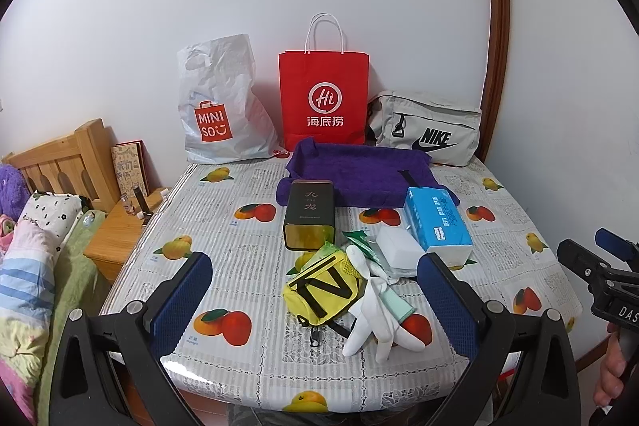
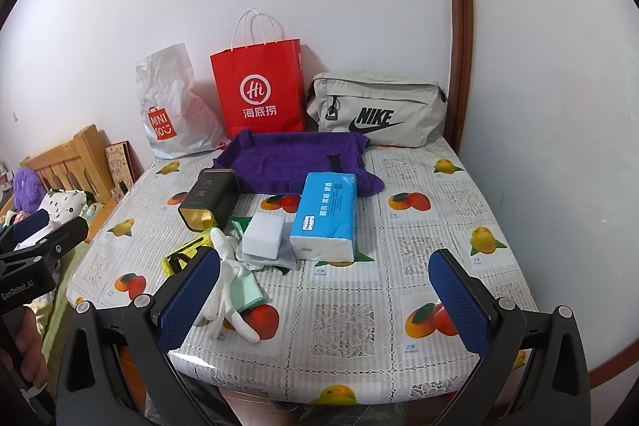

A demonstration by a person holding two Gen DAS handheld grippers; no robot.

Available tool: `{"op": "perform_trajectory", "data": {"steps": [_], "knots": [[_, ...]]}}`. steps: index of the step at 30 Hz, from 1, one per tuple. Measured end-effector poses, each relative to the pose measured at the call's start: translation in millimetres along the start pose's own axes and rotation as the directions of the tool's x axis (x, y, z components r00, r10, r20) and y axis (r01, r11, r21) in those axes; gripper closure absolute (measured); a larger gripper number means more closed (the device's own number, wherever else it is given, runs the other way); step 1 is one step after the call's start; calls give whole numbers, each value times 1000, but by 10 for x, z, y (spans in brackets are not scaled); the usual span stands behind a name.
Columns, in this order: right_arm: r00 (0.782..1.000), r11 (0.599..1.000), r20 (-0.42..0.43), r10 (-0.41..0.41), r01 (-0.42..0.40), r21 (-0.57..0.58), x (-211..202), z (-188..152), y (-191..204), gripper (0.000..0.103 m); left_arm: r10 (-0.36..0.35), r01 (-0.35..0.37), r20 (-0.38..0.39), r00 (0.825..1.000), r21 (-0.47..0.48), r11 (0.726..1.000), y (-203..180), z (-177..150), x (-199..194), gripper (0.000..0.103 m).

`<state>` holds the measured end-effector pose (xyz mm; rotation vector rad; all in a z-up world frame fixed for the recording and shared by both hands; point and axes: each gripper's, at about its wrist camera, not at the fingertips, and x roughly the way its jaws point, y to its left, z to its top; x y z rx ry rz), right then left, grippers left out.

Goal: Organize soft objects

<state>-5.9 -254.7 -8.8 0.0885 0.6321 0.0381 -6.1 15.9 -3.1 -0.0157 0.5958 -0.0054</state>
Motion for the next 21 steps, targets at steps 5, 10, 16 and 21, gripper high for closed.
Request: {"op": "perform_trajectory", "data": {"steps": [5,10,16,21], "knots": [[1000,1000,-2,3,-3,-1,1,-1,-2,0,-5,5,-3,1000,5,1000,-26,10,3,0],[1000,1000,-6,5,-5,-9,34,5,34,0,-3,4,-7,1000,11,1000,-56,18,26,0],[999,1000,-28,17,-17,-12,173,-31,44,0,7,-7,-37,999,2,1000,6,19,219,0],[999,999,-41,26,-27,-20,351,-94,49,0,-2,2,-107,994,-7,1000,67,-54,543,0]]}}
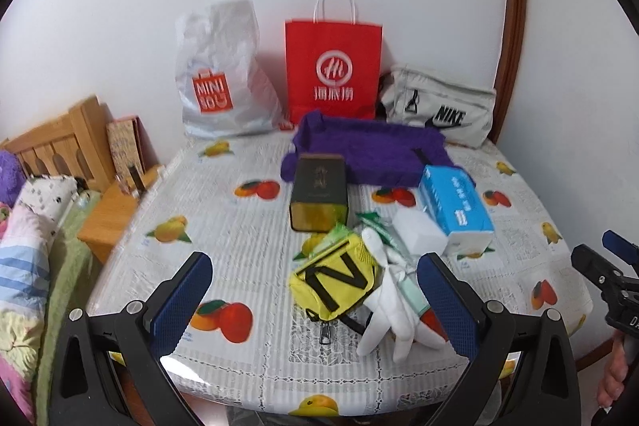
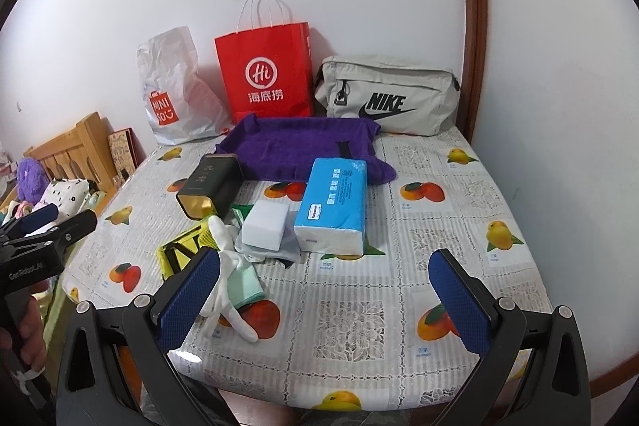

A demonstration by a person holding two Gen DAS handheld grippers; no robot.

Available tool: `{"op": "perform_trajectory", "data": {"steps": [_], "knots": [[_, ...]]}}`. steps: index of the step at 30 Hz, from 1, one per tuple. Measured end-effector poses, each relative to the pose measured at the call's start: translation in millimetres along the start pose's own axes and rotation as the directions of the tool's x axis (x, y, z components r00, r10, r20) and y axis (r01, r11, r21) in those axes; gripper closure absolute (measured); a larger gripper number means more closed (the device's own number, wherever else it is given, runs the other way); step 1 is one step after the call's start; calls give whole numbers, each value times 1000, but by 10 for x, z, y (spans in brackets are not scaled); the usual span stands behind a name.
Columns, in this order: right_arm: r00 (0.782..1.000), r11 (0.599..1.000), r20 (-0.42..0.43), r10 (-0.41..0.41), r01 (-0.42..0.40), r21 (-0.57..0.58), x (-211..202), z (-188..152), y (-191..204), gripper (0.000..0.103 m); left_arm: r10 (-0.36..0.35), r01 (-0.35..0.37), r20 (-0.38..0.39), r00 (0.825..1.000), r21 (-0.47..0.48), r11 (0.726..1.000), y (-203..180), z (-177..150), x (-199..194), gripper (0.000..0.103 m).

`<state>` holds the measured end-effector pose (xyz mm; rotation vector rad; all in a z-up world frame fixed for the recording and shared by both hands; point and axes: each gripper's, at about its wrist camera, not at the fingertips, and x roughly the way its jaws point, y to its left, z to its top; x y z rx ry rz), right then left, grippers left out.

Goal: Organize soft objects
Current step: 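Grasp the yellow N-strap pouch with the left gripper while the right gripper approaches the white glove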

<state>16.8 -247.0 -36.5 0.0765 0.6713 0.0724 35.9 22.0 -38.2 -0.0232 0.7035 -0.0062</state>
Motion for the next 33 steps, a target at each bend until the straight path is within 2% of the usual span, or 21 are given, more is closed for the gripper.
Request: {"op": "perform_trajectory", "data": {"steps": [6,10,13,18,22,26,30,33], "knots": [[998,998,-38,58,-58,19,272,-75,-40,0,12,-11,-52,999,12,1000,17,-129,429,0],[996,998,-64,56,-56,7,444,-127,-32,0,12,-12,-92,996,6,1000,74,-205,659,0],[995,998,-81,54,-55,-11,568,-158,3,0,-40,38,-166,985,-13,999,144,-261,877,0],[990,997,-115,76,-79,-25,782,-215,46,0,-61,69,-186,981,37,997,152,-365,1081,0],[986,996,-150,77,-84,-41,965,-266,85,0,-119,145,-180,977,138,980,56,-427,1143,0],[981,995,-180,73,-84,-53,1112,-309,105,0,-114,156,-191,975,216,964,-1,-457,1245,0],[977,995,-199,76,-87,-49,1215,-324,104,0,-126,170,-214,969,204,964,19,-437,1401,0],[973,995,-217,77,-89,-48,1288,-340,116,0,-127,163,-222,967,153,975,71,-388,1555,0]]}}
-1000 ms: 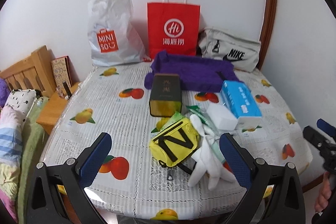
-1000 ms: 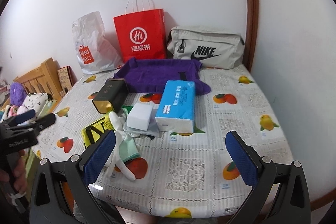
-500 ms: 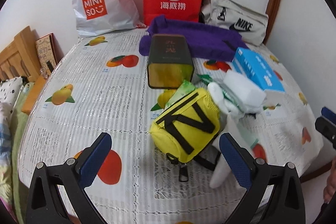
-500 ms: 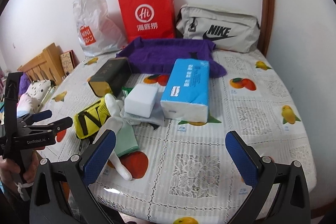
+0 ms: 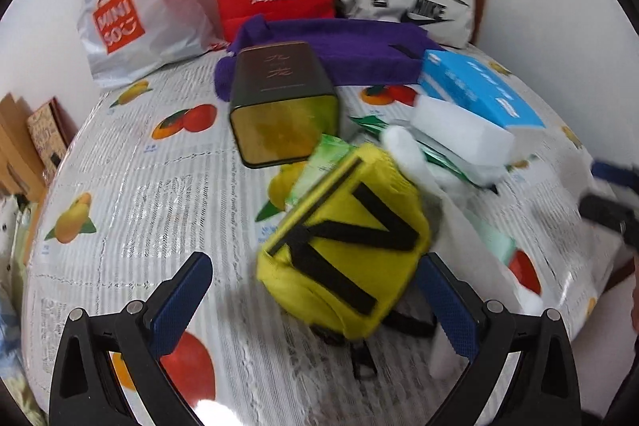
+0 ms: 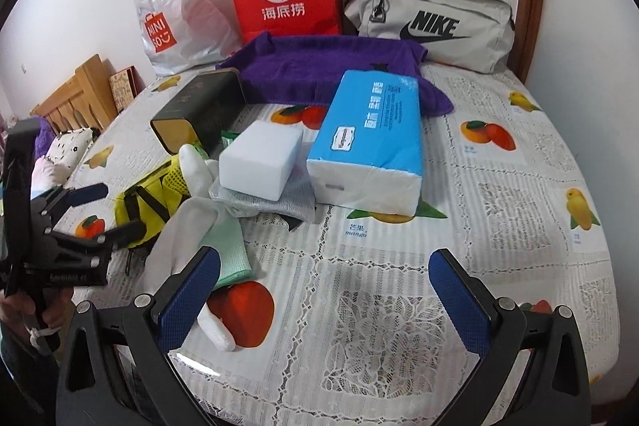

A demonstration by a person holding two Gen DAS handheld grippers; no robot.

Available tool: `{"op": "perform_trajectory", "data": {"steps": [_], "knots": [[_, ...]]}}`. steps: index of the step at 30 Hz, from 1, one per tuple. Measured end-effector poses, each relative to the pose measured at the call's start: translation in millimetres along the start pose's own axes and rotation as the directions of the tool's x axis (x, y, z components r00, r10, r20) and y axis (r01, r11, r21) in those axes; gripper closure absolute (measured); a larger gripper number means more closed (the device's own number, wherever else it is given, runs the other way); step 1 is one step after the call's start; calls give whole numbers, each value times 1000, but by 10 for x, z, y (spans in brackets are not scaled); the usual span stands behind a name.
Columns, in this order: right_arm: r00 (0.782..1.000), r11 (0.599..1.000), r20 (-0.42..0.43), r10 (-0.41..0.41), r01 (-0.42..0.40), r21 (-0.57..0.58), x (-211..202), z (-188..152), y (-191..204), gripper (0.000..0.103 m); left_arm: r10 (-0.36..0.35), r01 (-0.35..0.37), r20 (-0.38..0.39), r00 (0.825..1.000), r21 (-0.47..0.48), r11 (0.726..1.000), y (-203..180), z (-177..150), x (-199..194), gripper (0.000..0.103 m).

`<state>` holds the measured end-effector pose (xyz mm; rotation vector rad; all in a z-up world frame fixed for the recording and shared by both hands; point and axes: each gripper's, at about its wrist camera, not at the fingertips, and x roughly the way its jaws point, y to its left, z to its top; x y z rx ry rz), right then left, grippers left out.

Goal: Organize soft objects
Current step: 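Grasp the yellow N-strap pouch with the left gripper while the right gripper approaches the white glove, then grasp the white glove with the right gripper while the left gripper lifts the pouch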

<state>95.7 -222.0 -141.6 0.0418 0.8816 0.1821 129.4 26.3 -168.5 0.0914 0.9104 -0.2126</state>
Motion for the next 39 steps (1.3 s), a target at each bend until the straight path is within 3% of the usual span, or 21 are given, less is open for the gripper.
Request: {"op": "perform_trajectory", "data": {"steps": [4,6,7,9,12,15,23,27,31,32,34,35,36,39], "knots": [[1000,1000,-30,-5,4,-6,125,-12,20,0,-54,52,-21,998,-69,996,121,8,143,6],[999,1000,-39,-1,1,-6,165,-10,22,0,-72,71,-17,997,-78,994,147,-9,162,31],[999,1000,-45,3,-3,-9,191,-11,39,0,-105,103,-13,994,-81,991,159,-17,163,35],[999,1000,-50,19,-20,-18,229,-10,72,1,-129,127,-8,992,-87,988,169,-25,151,55],[996,997,-61,65,-67,-28,272,-3,141,2,-137,138,14,990,-96,986,194,-21,86,67],[992,994,-69,106,-108,-33,280,-2,214,2,-178,180,29,984,-120,976,251,-29,3,69],[973,973,-76,216,-221,-68,307,34,569,2,-122,133,70,990,-177,975,459,-62,-132,70],[968,965,-106,226,-238,-112,448,56,797,6,-105,115,64,992,-182,977,517,-97,-125,70],[970,960,-143,195,-219,-173,627,38,985,27,-114,122,52,992,-212,970,586,-139,-79,69],[970,958,-154,187,-215,-188,678,24,1017,40,-122,130,49,991,-218,967,591,-149,-62,69],[974,956,-151,168,-199,-216,724,4,1042,54,-121,129,48,991,-220,967,584,-157,-34,67],[977,952,-132,169,-196,-234,700,-4,1036,72,-122,130,48,991,-220,967,582,-163,-18,67],[973,947,-134,187,-215,-237,691,-6,1021,84,-122,129,48,991,-221,967,579,-166,-7,67],[965,946,-153,212,-242,-216,649,-14,921,86,-130,138,48,990,-237,962,583,-184,29,65]]}}
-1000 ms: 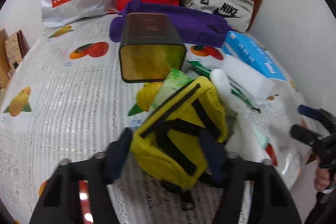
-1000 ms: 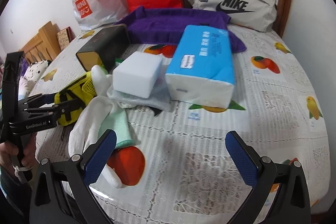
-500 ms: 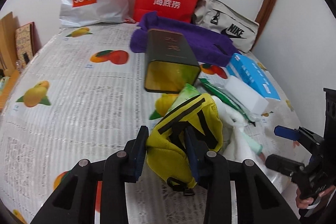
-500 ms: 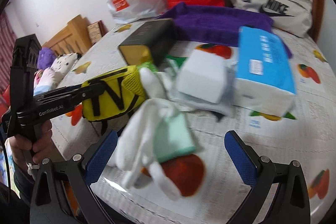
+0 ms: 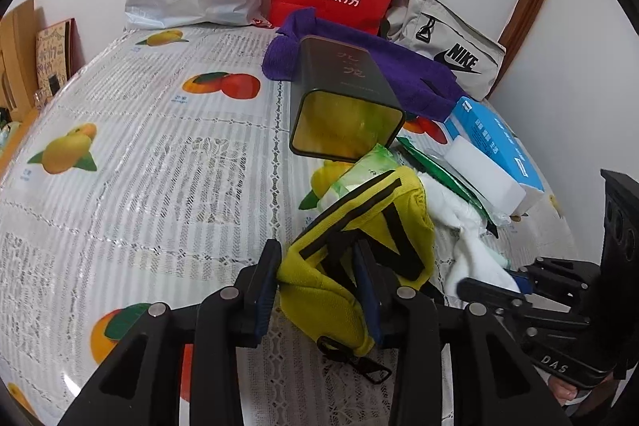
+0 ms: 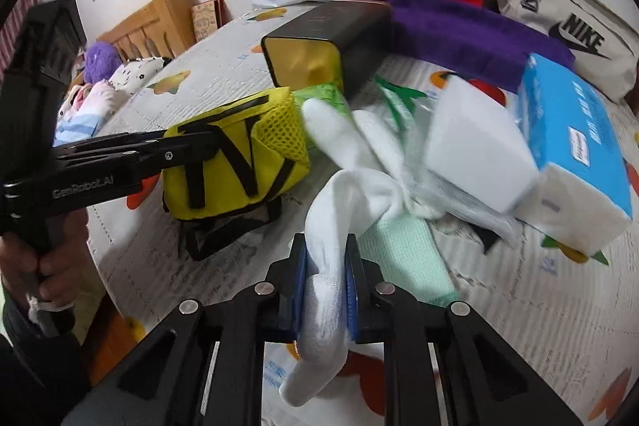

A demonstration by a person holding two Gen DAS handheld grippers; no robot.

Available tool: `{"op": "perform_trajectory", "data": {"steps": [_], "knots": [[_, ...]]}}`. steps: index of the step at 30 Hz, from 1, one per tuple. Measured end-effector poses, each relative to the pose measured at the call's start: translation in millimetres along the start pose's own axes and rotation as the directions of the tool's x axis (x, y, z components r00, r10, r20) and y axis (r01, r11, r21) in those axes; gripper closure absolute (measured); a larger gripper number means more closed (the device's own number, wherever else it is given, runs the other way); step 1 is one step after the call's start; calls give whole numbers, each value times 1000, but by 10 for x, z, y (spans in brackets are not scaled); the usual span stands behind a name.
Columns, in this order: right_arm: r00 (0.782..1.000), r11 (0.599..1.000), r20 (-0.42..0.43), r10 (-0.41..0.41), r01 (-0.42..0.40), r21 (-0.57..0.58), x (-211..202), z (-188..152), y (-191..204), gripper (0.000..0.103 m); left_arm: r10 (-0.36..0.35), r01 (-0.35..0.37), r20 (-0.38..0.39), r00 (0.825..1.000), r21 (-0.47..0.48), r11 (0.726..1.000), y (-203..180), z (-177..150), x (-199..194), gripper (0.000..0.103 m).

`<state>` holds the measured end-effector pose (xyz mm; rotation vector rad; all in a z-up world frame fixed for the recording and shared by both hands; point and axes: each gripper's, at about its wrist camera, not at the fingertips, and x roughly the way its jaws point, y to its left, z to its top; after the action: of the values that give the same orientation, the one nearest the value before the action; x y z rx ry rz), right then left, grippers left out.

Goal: Organize soft objects
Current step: 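Grasp the white glove with the right gripper while the left gripper lifts the pouch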

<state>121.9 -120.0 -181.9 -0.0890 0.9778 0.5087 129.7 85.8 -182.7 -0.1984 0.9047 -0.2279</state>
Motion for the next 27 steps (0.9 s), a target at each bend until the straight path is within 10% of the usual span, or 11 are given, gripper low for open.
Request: {"op": "perform_trajectory", "data": {"steps": [14,20,23,27], "knots": [[981,980,-38,-191,193,57,-456,-460,-618,87,11,-10,37,999,-21,1000,37,-34,77,50],[983,974,-15,-182,182,137,-329,-428,-767,64,-24,24,29,999,-3,1000,4,-34,85,67],[986,976,7,-169,167,137,-310,-395,-760,89,-27,27,22,999,4,1000,-10,-26,59,70],[990,979,16,-139,134,154,-393,-388,-782,91,-41,41,27,999,2,999,-26,13,-46,72]]}}
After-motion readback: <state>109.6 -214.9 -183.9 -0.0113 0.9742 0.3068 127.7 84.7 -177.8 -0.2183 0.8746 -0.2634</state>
